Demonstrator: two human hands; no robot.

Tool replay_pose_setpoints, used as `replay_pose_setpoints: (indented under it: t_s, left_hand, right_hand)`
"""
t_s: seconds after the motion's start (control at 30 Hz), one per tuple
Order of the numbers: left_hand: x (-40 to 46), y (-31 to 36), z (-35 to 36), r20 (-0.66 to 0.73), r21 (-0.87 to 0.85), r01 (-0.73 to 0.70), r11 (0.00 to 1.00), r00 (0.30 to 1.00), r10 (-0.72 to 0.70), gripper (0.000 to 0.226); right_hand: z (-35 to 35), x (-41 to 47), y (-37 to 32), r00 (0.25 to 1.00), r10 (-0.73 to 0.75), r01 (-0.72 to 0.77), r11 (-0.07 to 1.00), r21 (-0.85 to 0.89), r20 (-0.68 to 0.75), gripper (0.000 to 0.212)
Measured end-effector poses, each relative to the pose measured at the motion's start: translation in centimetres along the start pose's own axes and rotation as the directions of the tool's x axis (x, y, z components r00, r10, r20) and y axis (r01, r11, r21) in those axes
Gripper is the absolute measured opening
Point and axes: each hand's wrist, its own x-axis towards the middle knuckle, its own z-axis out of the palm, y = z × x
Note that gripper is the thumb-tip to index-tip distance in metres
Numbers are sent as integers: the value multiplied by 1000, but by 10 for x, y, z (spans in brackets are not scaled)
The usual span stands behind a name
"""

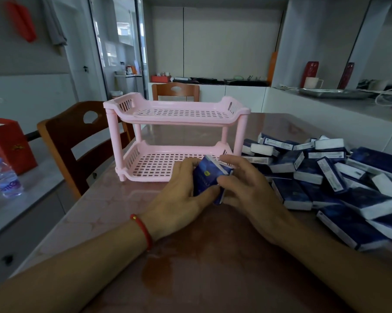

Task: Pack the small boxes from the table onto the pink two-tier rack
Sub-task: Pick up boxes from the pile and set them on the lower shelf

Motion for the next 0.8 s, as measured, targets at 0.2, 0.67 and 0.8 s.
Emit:
replay_pose_setpoints:
  t_s: [0.2, 0.67, 0.8]
  left_hand:
    - [1, 4, -2, 64, -73, -37, 997, 997, 42, 67]
    - [17, -3, -30, 56, -92, -46, 995, 997, 51, 53]
    - [44, -2, -50, -47, 135, -38, 990, 998, 45, 53]
  right_hand:
    - [-5, 3, -2, 984, -177, 161, 938, -307, -26, 51]
    - [-19, 7, -10, 960, -256, 278, 838, -470, 111, 42]
    - [-31, 12, -15, 921, -361, 237, 819, -523, -148, 16]
